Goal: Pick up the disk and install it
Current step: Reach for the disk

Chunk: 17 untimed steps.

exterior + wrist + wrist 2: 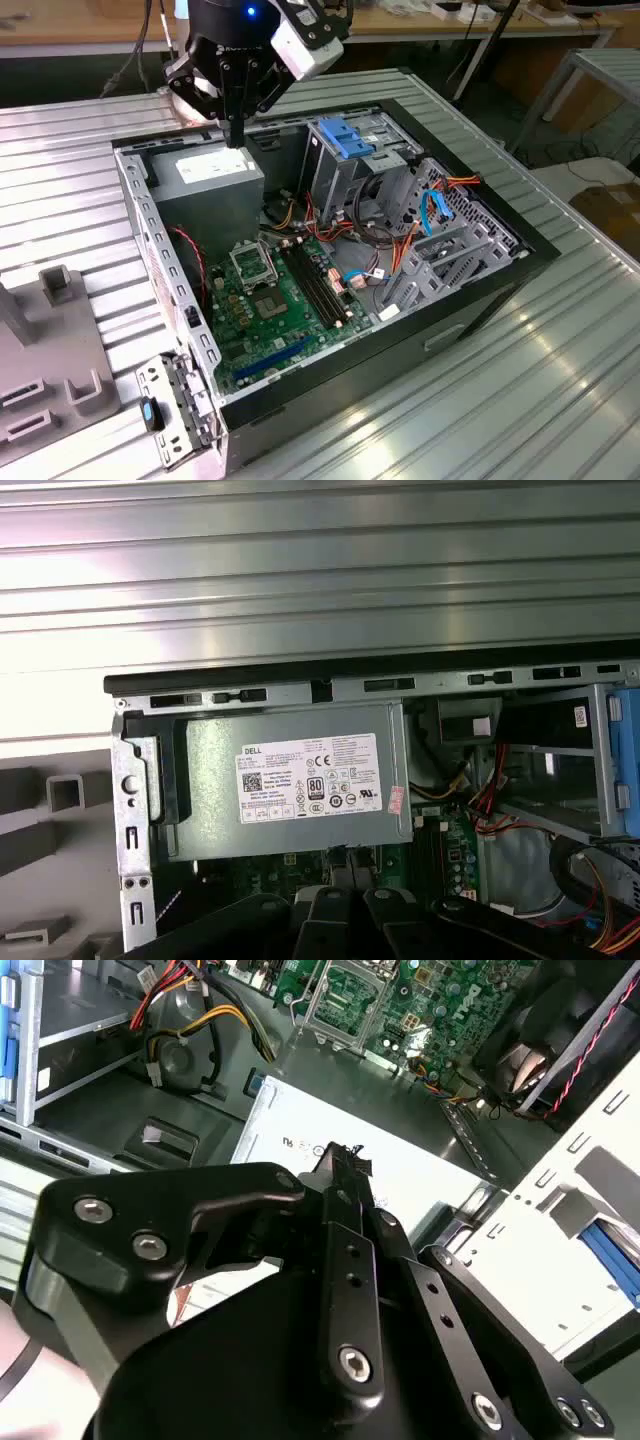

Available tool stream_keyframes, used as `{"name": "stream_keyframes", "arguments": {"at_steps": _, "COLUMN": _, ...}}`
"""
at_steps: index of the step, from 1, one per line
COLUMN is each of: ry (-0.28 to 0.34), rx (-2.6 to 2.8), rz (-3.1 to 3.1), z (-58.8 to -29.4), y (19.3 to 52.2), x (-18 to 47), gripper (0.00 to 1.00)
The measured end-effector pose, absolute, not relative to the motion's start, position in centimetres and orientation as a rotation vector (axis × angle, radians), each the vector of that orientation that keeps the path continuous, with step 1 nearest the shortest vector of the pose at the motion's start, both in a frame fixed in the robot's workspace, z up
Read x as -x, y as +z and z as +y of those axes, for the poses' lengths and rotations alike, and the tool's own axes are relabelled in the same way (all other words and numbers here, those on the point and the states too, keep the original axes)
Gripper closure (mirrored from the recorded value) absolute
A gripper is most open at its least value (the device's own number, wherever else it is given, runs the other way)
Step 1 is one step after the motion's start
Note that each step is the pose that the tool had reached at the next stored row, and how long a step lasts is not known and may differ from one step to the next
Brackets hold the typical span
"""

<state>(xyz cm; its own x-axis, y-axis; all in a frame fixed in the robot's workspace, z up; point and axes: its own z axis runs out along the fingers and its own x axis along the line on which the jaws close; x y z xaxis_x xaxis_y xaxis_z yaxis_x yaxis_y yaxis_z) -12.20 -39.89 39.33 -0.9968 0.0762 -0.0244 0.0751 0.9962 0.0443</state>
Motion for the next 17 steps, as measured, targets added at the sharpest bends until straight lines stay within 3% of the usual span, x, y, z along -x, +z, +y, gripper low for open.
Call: {"name": "stream_keyframes", "arguments": {"at_steps": 17, "ry": 0.068, "rx": -0.118, "rz": 3.112, "z": -39.89, "y": 39.33, "x": 12.86, "gripper": 0.89}}
